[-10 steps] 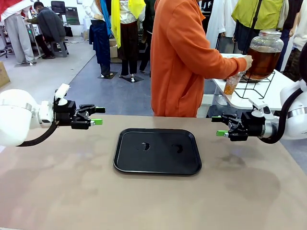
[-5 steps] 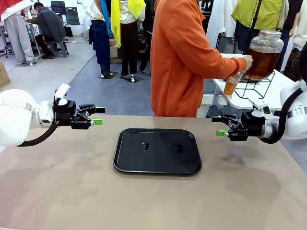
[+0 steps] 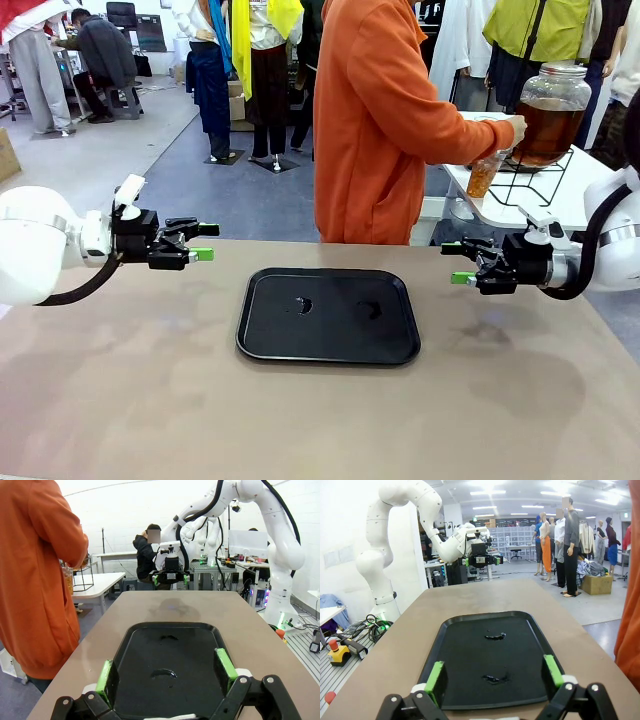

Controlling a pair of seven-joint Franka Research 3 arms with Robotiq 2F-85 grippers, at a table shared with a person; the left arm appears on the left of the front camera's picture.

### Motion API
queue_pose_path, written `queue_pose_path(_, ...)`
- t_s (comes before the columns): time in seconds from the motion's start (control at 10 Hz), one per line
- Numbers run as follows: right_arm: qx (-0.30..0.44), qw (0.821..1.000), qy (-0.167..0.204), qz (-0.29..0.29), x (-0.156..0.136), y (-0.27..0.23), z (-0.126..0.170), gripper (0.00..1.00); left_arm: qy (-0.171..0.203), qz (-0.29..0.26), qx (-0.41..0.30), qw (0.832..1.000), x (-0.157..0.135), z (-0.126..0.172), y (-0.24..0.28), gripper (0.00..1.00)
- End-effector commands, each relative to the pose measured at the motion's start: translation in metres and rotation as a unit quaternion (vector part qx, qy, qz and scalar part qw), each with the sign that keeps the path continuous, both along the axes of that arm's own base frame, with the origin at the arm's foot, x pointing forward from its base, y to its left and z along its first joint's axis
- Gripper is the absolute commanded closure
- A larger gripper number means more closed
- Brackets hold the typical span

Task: Pour the drink into the iced cup.
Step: Open the gripper to release the iced cup you were holding.

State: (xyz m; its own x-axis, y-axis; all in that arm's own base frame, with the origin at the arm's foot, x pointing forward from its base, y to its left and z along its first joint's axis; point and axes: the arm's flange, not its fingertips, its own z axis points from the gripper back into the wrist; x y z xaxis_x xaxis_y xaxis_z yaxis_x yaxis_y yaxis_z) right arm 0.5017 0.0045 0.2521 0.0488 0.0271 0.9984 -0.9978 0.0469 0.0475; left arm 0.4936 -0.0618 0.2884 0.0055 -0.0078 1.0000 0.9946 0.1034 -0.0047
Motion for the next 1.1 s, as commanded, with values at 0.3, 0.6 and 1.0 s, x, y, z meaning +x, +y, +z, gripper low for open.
queue_pose_path(0.3, 0.001, 1.0, -0.002, 0.001, 0.0002, 0.0001, 0.0024, 0.0, -0.001, 0.002, -0.004, 1.0, 0.0013, 0.0023, -0.0012, 0.0)
queue_pose_path(0.6, 0.001, 1.0, -0.002, 0.001, 0.0002, 0.0001, 0.0024, 0.0, -0.001, 0.002, -0.004, 1.0, 0.0013, 0.0023, -0.0012, 0.0)
queue_pose_path(1.0, 0.001, 1.0, -0.002, 0.001, 0.0002, 0.0001, 0.0024, 0.0, -0.001, 0.002, -0.004, 1.0, 0.0013, 0.0023, -0.0012, 0.0)
